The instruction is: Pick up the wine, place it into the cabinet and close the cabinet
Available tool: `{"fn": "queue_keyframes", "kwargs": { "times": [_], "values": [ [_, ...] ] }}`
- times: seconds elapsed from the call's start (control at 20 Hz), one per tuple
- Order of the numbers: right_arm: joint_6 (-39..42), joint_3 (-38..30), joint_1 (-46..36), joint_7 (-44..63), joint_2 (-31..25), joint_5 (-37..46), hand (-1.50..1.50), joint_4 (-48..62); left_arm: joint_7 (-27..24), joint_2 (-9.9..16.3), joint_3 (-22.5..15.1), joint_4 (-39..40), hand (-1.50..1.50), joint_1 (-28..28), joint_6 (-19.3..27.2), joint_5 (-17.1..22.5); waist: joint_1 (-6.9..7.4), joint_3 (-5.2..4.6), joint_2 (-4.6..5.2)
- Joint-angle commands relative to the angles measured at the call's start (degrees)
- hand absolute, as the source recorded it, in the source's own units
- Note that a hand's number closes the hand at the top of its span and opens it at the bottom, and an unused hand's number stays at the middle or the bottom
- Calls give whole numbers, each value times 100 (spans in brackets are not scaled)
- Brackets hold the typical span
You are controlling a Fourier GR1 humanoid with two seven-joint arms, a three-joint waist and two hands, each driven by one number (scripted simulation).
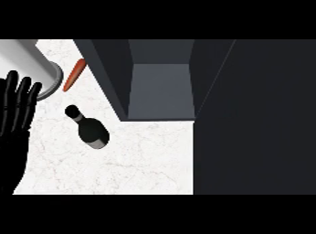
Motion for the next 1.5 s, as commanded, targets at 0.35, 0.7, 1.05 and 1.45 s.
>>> {"fn": "queue_keyframes", "kwargs": {
  "times": [0.35, 0.7, 1.05, 1.45],
  "values": [
    [730, 873, 523, 623, -82, -518, -150, -439, -17, 348, -1124, 824, -150, -100, -2458, 2485, -118, 120, 190],
    [676, 1035, 1023, 1693, -217, -918, -150, -1801, 1256, 1165, -638, -326, -150, 224, -2560, 4480, 95, 134, 105],
    [521, 1110, 1053, 2062, -58, -783, -150, -2205, 1824, 1150, -551, -956, -150, 343, -2335, 4770, 94, 134, 120],
    [432, 667, 77, 2695, -193, -1013, -150, -2008, 2413, 982, -463, -1334, -150, -40, -1602, 4881, 93, 134, 127]
  ]
}}
